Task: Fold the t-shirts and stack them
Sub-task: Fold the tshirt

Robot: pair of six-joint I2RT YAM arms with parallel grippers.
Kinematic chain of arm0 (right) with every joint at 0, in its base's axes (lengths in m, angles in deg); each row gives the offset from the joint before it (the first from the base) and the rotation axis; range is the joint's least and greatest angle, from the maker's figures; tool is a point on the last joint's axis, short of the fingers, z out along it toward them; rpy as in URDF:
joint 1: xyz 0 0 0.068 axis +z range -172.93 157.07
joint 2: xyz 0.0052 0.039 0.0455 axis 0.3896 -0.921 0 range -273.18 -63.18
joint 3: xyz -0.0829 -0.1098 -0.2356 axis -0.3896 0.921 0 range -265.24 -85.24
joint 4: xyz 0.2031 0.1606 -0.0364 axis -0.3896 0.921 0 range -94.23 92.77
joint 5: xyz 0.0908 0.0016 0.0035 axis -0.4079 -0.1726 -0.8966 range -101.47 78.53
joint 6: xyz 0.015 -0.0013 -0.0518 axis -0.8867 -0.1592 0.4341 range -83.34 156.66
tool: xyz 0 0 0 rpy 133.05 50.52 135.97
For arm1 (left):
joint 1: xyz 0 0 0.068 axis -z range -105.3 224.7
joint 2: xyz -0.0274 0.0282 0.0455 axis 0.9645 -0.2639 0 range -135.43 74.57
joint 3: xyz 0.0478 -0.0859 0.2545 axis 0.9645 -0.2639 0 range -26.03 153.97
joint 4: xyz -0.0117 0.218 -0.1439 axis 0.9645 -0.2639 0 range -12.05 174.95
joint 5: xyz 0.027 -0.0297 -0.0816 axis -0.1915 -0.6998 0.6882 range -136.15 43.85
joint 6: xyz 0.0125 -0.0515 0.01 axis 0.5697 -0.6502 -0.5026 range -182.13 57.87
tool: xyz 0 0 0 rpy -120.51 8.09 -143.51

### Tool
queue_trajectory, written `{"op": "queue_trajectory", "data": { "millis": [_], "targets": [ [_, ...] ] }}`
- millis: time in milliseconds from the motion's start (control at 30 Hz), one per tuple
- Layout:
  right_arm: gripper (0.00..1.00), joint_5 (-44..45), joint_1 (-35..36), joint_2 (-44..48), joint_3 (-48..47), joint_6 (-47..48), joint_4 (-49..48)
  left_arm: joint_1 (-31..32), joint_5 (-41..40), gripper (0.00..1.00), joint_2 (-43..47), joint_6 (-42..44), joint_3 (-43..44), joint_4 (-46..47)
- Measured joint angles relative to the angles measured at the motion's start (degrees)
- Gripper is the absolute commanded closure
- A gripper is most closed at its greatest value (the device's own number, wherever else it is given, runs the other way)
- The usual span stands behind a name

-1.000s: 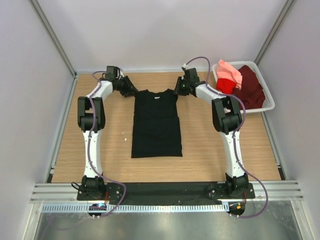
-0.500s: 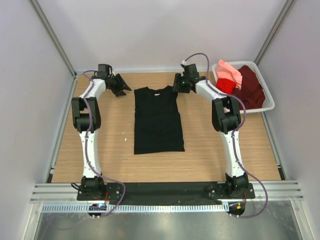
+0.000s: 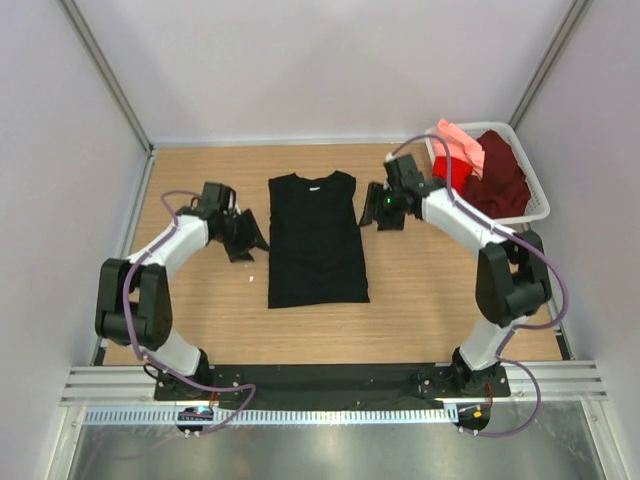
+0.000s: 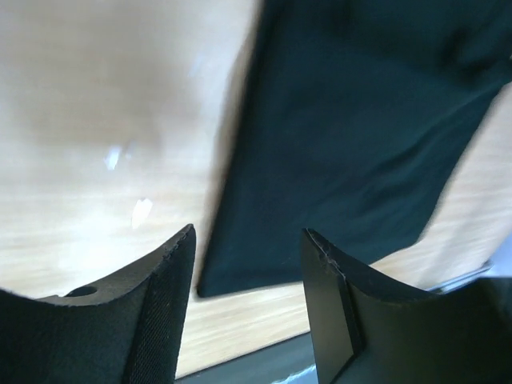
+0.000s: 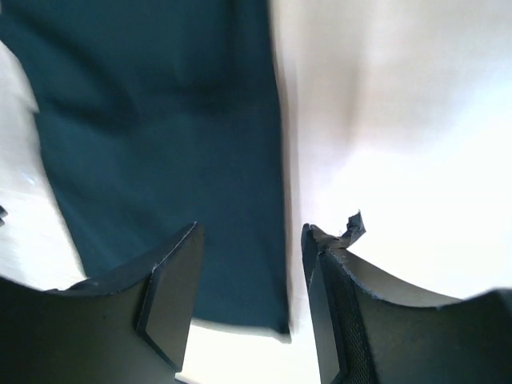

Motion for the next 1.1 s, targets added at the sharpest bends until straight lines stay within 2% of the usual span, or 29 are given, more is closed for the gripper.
{"op": "queue_trajectory", "data": {
  "millis": [133,267,467,900,1033,1100],
  "targets": [
    [0.41,0.7,4.6,8.8,17.4,-4.2,-0.3,1.7,0.2,0.43,4.9,-1.9,-12.4,0.7],
    [0.41,1.2,8.7,16.8,29.4,-8.1,-0.2,2.3,0.4,0.44,6.0,-3.3,-18.1,1.6],
    [0.44,1.5,10.0,22.4,36.2,-11.4,-5.9,2.8,1.6,0.48,8.3,-4.8,-22.6,5.0],
    [0.54,-1.6,12.5,20.1,42.8,-13.6,-17.0,3.9,5.2,0.59,10.3,-8.0,-27.2,11.5],
    [0.67,-1.8,12.7,20.1,44.0,-14.1,-19.5,4.7,4.8,0.63,11.1,-8.7,-28.1,11.9],
    [0.76,-1.7,12.7,20.1,44.4,-14.2,-20.2,5.0,4.4,0.64,11.2,-9.0,-28.2,11.9]
  ]
}}
